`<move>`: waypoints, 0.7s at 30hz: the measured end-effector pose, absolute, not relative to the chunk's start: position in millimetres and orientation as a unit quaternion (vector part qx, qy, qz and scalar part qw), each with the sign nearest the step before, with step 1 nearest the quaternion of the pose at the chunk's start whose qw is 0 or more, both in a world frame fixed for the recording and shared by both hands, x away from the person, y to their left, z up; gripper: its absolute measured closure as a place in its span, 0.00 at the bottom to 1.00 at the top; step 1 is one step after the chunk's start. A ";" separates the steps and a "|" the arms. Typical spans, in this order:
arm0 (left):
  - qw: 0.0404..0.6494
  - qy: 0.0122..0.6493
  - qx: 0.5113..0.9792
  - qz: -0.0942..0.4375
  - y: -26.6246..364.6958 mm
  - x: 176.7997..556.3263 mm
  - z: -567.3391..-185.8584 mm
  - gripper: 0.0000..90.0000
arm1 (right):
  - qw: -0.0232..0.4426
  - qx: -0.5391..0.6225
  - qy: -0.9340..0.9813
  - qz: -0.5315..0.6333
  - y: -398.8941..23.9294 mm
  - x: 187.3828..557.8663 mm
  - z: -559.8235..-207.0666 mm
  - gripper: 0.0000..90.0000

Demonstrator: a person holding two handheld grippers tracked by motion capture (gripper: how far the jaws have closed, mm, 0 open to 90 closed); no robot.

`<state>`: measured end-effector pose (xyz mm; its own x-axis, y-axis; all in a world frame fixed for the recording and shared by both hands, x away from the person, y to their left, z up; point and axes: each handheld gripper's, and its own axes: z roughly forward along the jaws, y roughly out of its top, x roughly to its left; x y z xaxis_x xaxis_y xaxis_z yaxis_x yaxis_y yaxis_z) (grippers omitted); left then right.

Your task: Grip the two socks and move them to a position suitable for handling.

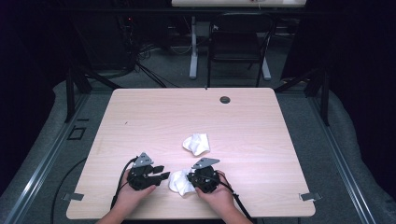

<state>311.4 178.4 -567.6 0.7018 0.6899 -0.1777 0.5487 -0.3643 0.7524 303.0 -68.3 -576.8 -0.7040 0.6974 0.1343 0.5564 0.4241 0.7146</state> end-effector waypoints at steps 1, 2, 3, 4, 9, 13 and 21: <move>0.418 0.378 0.822 0.083 177.8 311.2 -568.0 0.66 | 0.095 0.372 0.838 0.387 -68.0 301.8 -575.7 0.92; 0.417 0.379 0.822 0.081 177.0 310.9 -568.4 0.67 | 0.097 0.374 0.834 0.395 -66.2 300.2 -575.4 0.91; 0.414 0.379 0.823 0.082 176.2 310.5 -568.6 0.68 | 0.101 0.370 0.834 0.396 -64.8 298.7 -574.2 0.90; 0.415 0.377 0.824 0.079 175.8 310.7 -569.0 0.69 | 0.105 0.364 0.836 0.398 -63.2 297.6 -573.1 0.89; 0.409 0.371 0.830 0.074 172.5 310.1 -571.5 0.73 | 0.102 0.356 0.836 0.405 -53.4 292.4 -568.4 0.84; 0.408 0.370 0.832 0.065 170.6 310.3 -573.5 0.76 | 0.092 0.352 0.840 0.403 -46.8 290.3 -566.2 0.83; 0.399 0.369 0.837 0.066 167.0 310.3 -577.0 0.79 | 0.070 0.355 0.839 0.406 -38.1 289.1 -570.3 0.78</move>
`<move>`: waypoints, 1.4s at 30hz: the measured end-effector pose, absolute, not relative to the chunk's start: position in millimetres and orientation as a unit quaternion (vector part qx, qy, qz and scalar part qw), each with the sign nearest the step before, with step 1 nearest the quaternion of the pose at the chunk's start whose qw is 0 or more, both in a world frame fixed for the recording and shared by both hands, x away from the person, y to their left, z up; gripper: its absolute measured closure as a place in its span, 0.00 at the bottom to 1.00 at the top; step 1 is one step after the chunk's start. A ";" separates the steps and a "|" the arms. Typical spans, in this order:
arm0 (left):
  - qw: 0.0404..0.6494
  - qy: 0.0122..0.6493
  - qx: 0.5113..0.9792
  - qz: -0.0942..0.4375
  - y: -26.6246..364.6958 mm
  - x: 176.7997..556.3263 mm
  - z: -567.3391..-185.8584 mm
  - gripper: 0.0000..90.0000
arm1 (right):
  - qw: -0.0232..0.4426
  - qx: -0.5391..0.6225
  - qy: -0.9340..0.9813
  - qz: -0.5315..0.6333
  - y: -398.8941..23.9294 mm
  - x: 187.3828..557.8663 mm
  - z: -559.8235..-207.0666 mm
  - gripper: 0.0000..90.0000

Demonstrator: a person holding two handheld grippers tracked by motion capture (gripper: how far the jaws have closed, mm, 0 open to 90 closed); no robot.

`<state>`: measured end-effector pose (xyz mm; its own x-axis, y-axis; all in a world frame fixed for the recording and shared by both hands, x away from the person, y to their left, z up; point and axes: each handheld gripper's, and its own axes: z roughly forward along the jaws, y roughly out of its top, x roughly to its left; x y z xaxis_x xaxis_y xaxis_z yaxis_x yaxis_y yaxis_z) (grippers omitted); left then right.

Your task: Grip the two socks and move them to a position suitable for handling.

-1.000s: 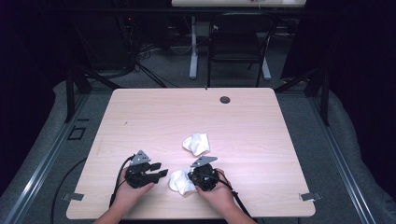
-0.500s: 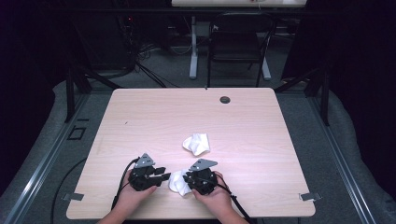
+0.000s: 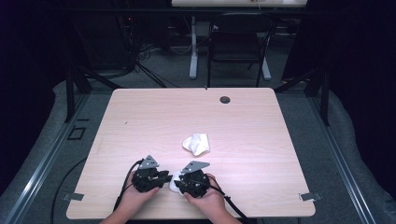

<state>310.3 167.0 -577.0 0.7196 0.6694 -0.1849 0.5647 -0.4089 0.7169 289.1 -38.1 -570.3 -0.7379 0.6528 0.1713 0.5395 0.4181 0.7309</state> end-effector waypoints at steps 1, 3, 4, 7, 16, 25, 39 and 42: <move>0.400 0.369 0.836 0.063 166.8 310.2 -577.1 0.80 | 0.068 0.353 0.841 0.404 -37.7 289.0 -570.4 0.77; 0.401 0.370 0.836 0.063 166.5 310.0 -577.3 0.81 | 0.066 0.352 0.841 0.405 -35.9 288.6 -571.5 0.76; 0.400 0.370 0.836 0.062 166.3 310.0 -577.6 0.81 | 0.066 0.351 0.844 0.401 -35.7 288.7 -571.7 0.76; 0.395 0.370 0.839 0.063 165.3 309.8 -578.8 0.82 | 0.071 0.345 0.849 0.394 -33.2 288.1 -574.7 0.76; 0.390 0.365 0.842 0.071 162.8 309.4 -580.9 0.85 | 0.095 0.336 0.855 0.383 -32.3 284.7 -579.5 0.87; 0.387 0.351 0.849 0.075 160.8 307.9 -581.8 0.98 | 0.082 0.347 0.852 0.383 -35.7 287.9 -578.5 0.96; 0.389 0.354 0.847 0.074 160.1 309.7 -582.2 1.00 | 0.087 0.353 0.841 0.401 -52.6 290.0 -560.4 0.97; 0.388 0.358 0.846 0.074 159.9 309.6 -581.9 1.00 | 0.092 0.355 0.836 0.407 -60.1 289.7 -554.2 0.97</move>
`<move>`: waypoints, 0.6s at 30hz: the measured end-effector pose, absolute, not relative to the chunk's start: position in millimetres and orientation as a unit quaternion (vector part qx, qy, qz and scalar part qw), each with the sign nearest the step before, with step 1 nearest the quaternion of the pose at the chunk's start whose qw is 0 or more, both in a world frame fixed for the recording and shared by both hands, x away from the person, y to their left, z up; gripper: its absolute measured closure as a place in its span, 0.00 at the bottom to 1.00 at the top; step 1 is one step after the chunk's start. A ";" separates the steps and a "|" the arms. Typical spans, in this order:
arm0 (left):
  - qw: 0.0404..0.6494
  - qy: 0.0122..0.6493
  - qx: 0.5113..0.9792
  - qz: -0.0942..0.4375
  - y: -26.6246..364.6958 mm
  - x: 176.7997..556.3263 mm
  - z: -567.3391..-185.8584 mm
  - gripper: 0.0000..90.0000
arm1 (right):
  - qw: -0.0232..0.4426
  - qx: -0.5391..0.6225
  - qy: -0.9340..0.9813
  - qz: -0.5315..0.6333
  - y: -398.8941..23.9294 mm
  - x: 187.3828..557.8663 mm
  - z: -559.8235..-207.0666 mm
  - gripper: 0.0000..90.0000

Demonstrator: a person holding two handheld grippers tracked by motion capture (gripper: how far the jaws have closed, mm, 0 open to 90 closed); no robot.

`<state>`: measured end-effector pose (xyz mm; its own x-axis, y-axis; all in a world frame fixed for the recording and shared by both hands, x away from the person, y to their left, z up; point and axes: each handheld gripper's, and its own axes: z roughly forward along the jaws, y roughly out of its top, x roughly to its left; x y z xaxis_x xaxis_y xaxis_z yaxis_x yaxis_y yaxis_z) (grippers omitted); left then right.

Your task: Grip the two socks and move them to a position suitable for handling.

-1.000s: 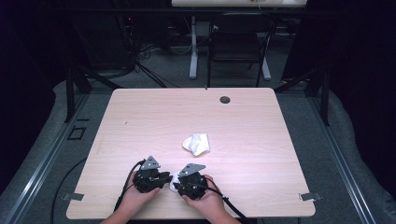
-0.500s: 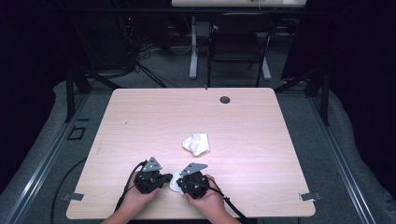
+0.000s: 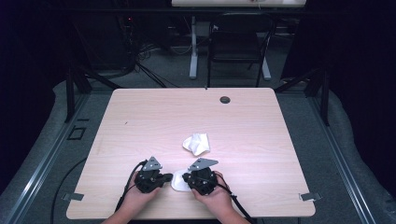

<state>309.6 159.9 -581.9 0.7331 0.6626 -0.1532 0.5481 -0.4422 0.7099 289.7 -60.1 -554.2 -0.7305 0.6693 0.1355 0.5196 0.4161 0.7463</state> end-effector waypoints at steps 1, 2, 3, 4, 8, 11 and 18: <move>0.389 0.360 0.845 0.072 160.0 309.6 -581.8 1.00 | 0.092 0.359 0.833 0.411 -62.1 289.4 -552.9 0.97; 0.389 0.360 0.845 0.071 160.3 309.8 -581.6 1.00 | 0.093 0.358 0.834 0.409 -64.9 289.5 -551.1 0.97; 0.391 0.362 0.843 0.070 160.7 309.6 -580.7 1.00 | 0.094 0.360 0.830 0.414 -66.7 289.2 -550.3 0.97; 0.395 0.360 0.842 0.071 161.5 309.4 -578.5 1.00 | 0.097 0.362 0.829 0.415 -68.7 288.8 -549.0 0.97; 0.401 0.352 0.842 0.081 161.0 307.5 -572.4 1.00 | 0.101 0.366 0.824 0.421 -74.7 288.7 -545.0 0.97; 0.414 0.354 0.836 0.072 159.2 305.3 -571.5 0.95 | 0.101 0.369 0.817 0.432 -78.5 288.3 -541.9 0.97; 0.398 0.341 0.848 0.085 151.7 306.8 -579.4 0.80 | 0.100 0.370 0.815 0.434 -84.3 284.9 -538.7 0.96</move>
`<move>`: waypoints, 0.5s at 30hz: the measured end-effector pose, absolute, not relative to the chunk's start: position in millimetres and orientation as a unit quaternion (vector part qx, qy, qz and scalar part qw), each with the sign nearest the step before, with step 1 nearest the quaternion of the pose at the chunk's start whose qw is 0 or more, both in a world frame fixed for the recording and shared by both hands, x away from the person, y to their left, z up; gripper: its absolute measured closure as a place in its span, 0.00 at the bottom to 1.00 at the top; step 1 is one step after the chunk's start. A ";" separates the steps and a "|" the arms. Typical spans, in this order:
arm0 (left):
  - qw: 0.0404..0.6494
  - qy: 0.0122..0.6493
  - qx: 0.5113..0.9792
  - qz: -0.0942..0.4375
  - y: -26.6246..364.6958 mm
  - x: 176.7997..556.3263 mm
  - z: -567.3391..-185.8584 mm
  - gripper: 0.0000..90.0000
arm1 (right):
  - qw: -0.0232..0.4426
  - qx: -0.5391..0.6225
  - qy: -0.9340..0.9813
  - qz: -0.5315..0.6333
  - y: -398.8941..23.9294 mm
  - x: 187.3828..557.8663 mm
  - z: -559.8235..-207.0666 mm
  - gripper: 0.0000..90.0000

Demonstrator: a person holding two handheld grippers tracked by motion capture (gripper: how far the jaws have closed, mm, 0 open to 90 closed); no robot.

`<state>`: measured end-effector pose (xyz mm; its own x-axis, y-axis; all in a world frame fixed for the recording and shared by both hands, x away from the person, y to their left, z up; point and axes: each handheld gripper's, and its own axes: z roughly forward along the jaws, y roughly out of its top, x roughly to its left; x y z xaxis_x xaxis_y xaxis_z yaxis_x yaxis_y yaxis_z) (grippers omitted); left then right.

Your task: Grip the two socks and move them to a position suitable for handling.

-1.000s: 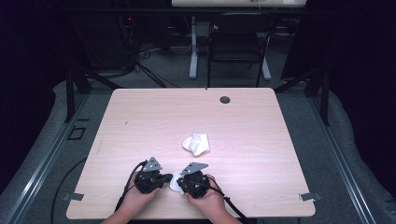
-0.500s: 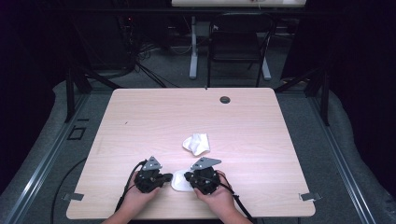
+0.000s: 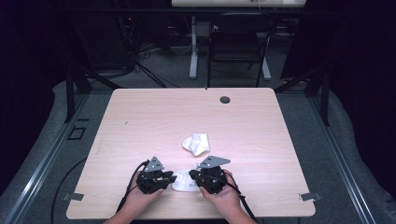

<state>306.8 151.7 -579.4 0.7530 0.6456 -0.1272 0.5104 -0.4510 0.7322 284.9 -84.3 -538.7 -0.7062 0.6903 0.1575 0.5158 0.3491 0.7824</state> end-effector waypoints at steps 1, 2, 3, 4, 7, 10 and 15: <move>0.395 0.339 0.849 0.087 150.7 306.9 -580.3 0.81 | 0.102 0.368 0.816 0.434 -84.9 284.7 -538.6 0.96; 0.390 0.337 0.852 0.092 150.0 306.6 -580.7 0.82 | 0.103 0.368 0.816 0.433 -85.6 284.2 -538.2 0.96; 0.387 0.335 0.854 0.092 149.2 306.4 -581.7 0.84 | 0.103 0.368 0.816 0.433 -86.1 283.9 -537.9 0.96; 0.390 0.332 0.854 0.094 148.9 306.4 -582.2 0.86 | 0.105 0.367 0.816 0.434 -87.0 283.6 -537.6 0.96; 0.389 0.328 0.856 0.090 148.8 306.0 -582.0 0.93 | 0.107 0.368 0.815 0.434 -91.6 282.6 -536.5 0.96; 0.386 0.330 0.857 0.090 149.1 305.8 -581.3 0.97 | 0.110 0.372 0.814 0.431 -98.2 281.1 -535.3 0.96; 0.380 0.350 0.852 0.084 153.3 307.0 -579.5 0.98 | 0.116 0.380 0.814 0.423 -113.5 279.6 -534.7 0.96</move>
<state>307.0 153.3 -579.5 0.7410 0.6602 -0.1230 0.5328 -0.4664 0.7061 279.6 -113.5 -534.7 -0.6840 0.7172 0.1330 0.5210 0.3527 0.7773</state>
